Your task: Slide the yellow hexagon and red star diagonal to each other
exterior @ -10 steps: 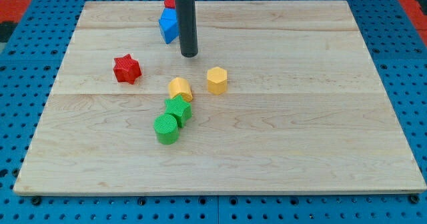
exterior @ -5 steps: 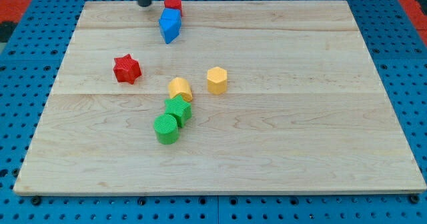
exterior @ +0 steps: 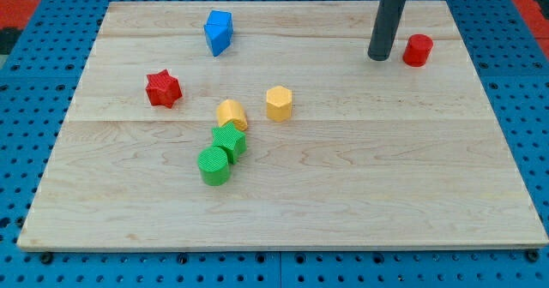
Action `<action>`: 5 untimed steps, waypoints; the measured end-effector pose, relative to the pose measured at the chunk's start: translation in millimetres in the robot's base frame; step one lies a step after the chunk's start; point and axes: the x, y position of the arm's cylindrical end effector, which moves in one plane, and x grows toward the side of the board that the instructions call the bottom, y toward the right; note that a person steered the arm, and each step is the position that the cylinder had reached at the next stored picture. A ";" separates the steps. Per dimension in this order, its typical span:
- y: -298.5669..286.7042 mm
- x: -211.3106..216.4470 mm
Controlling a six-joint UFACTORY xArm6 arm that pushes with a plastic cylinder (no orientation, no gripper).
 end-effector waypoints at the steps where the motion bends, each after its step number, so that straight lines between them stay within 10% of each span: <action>1: -0.1 0.0; 5: -16.2 114.0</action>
